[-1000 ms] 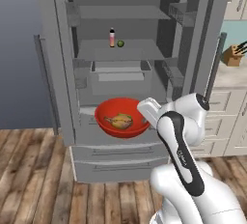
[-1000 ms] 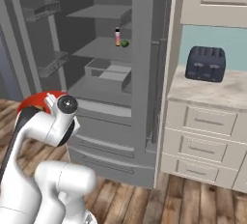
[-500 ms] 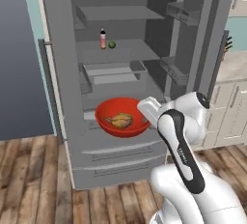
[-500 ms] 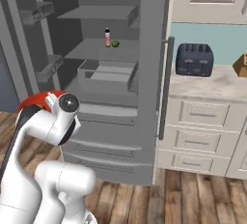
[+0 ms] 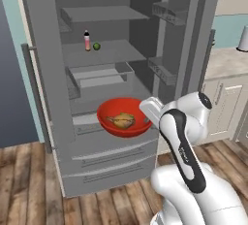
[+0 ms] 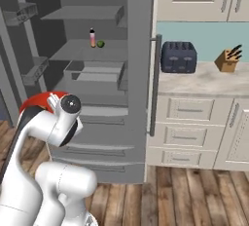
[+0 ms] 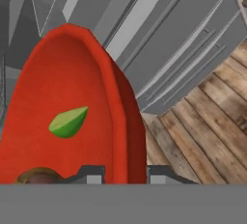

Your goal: Pick the chicken drumstick and lemon wedge from their plates and place them in the bowl. Then put the bowl in the fridge.

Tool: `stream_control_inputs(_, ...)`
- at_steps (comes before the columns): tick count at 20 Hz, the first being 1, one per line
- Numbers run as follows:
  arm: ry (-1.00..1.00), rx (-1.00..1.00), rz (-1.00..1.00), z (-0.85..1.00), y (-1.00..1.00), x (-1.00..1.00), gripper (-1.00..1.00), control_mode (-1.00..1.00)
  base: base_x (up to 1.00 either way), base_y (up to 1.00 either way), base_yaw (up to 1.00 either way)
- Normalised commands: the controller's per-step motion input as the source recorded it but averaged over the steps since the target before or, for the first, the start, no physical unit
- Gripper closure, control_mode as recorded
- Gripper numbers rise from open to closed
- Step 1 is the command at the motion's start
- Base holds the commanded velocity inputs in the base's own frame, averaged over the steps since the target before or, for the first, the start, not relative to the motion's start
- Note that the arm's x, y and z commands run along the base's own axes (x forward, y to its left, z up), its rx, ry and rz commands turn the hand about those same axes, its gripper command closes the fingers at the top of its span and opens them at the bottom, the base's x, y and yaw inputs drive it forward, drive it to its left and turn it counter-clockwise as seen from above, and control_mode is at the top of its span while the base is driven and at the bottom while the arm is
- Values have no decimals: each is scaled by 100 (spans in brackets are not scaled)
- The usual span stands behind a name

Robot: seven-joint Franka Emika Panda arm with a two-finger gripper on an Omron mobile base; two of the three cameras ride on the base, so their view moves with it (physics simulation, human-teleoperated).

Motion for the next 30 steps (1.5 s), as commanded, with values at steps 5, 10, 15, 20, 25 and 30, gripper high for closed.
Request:
stream_control_inputs(5, 0, 0, 0, 0, 0, 0, 100, 100, 40, 24, 3)
stream_control_inputs(10, 0, 0, 0, 0, 0, 0, 100, 100, 47, 24, 4)
stream_control_inputs(15, 0, 0, 0, 0, 0, 0, 100, 100, 47, 33, -7)
stream_control_inputs(20, 0, 0, 0, 0, 0, 0, 100, 100, 46, 42, -15)
stream_control_inputs(25, 0, 0, 0, 0, 0, 0, 100, 100, 45, 48, -11)
stream_control_inputs(30, 0, 0, 0, 0, 0, 0, 100, 100, 43, 29, -4)
